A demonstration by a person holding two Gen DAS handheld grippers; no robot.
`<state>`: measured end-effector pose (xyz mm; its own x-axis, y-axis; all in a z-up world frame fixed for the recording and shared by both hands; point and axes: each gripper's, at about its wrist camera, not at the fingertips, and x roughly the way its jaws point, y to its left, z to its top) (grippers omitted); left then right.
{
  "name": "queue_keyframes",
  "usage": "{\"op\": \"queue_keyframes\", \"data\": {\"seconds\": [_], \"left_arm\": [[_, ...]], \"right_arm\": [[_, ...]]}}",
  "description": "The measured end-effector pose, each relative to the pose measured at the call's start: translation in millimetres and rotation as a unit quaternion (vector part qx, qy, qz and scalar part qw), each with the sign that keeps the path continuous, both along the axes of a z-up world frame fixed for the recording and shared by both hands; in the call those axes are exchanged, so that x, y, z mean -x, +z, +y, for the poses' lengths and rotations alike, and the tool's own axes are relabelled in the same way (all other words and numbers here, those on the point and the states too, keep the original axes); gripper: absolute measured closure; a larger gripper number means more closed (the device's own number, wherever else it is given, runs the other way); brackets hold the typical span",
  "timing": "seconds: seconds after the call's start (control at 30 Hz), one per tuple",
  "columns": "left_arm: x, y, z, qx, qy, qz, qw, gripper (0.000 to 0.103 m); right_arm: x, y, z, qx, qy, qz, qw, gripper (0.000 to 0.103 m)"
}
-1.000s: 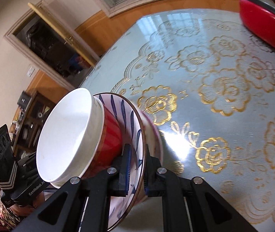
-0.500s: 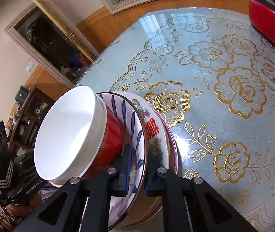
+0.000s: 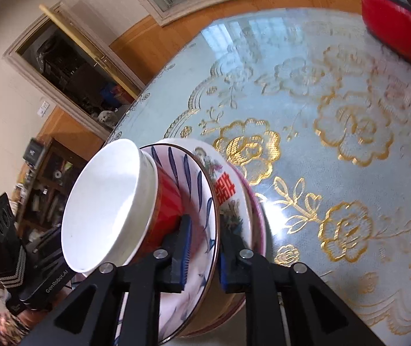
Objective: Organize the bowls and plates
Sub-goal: 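Lower the nested bowls onto the white plate stack with the right tool, then open the right tool and pull it back from the bowls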
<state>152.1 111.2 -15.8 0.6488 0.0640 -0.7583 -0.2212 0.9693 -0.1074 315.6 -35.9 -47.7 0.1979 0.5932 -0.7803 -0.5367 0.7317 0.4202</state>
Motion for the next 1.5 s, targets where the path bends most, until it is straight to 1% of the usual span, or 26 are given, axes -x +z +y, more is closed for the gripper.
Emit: {"op": "queue_keyframes", "data": {"seconds": [0.03, 0.1, 0.27, 0.4, 0.5, 0.57, 0.63, 0.67, 0.7, 0.8, 0.83, 0.9, 0.97, 1.03, 1.13, 1.17, 1.23, 1.33, 1.43, 1.5], "left_arm": [[1, 1, -1, -0.007, 0.002, -0.001, 1.0, 0.087], [2, 1, 0, -0.003, 0.004, -0.001, 1.0, 0.086], [7, 1, -3, 0.001, 0.006, 0.0, 1.0, 0.082], [10, 1, -6, 0.003, 0.009, 0.001, 1.0, 0.08], [12, 2, -8, 0.003, 0.011, 0.002, 0.9999, 0.078], [15, 4, -9, 0.004, 0.014, 0.005, 0.9999, 0.076], [16, 5, -9, 0.001, 0.016, 0.005, 0.9999, 0.073], [17, 6, -10, -0.002, 0.017, 0.006, 0.9998, 0.072], [17, 7, -11, -0.007, 0.019, 0.008, 0.9998, 0.07], [18, 8, -12, -0.017, 0.037, 0.024, 0.9989, 0.054], [18, 8, -10, -0.015, 0.042, 0.026, 0.9987, 0.054], [21, 7, -7, -0.006, 0.054, 0.032, 0.998, 0.053], [24, 9, -5, 0.0, 0.064, 0.034, 0.9973, 0.05], [28, 11, -4, -0.002, 0.074, 0.034, 0.9967, 0.046], [35, 16, -5, -0.007, 0.084, 0.033, 0.9959, 0.042], [37, 17, -5, -0.007, 0.089, 0.034, 0.9955, 0.041], [39, 19, -4, -0.007, 0.094, 0.034, 0.9949, 0.037], [45, 22, -3, -0.004, 0.099, 0.031, 0.9946, 0.034], [48, 24, -1, -0.004, 0.104, 0.03, 0.9942, 0.033], [50, 25, 0, -0.004, 0.106, 0.029, 0.9939, 0.033]], "right_arm": [[2, 4, 0, 0.006, 0.002, -0.015, 1.0, 0.08], [5, 9, 0, 0.016, 0.008, -0.028, 0.999, 0.079], [3, 11, -12, -0.009, -0.008, 0.006, 1.0, 0.079], [8, 21, -20, -0.023, -0.031, 0.009, 0.999, 0.075], [8, 24, -24, -0.023, -0.042, 0.015, 0.999, 0.075], [9, 29, -25, -0.026, -0.05, 0.008, 0.998, 0.075], [11, 36, -26, -0.026, -0.06, -0.012, 0.998, 0.074], [11, 39, -26, -0.03, -0.057, -0.017, 0.998, 0.071], [12, 42, -24, -0.034, -0.051, -0.015, 0.998, 0.07], [13, 47, -11, -0.04, -0.027, -0.006, 0.999, 0.069], [13, 47, -4, -0.039, -0.018, -0.006, 0.999, 0.069], [12, 46, 8, -0.029, -0.006, -0.004, 1.0, 0.069], [7, 41, 22, -0.004, -0.002, -0.001, 1.0, 0.069], [3, 35, 36, 0.03, 0.001, 0.004, 1.0, 0.068], [6, 29, 50, 0.067, 0.008, -0.004, 0.998, 0.067], [6, 26, 53, 0.079, 0.01, 0.0, 0.997, 0.067], [7, 17, 55, 0.092, 0.012, 0.014, 0.996, 0.067], [12, 14, 56, 0.103, 0.019, 0.009, 0.994, 0.066], [19, 13, 58, 0.121, 0.033, 0.004, 0.992, 0.066], [22, 10, 58, 0.128, 0.039, 0.011, 0.991, 0.066]]}}
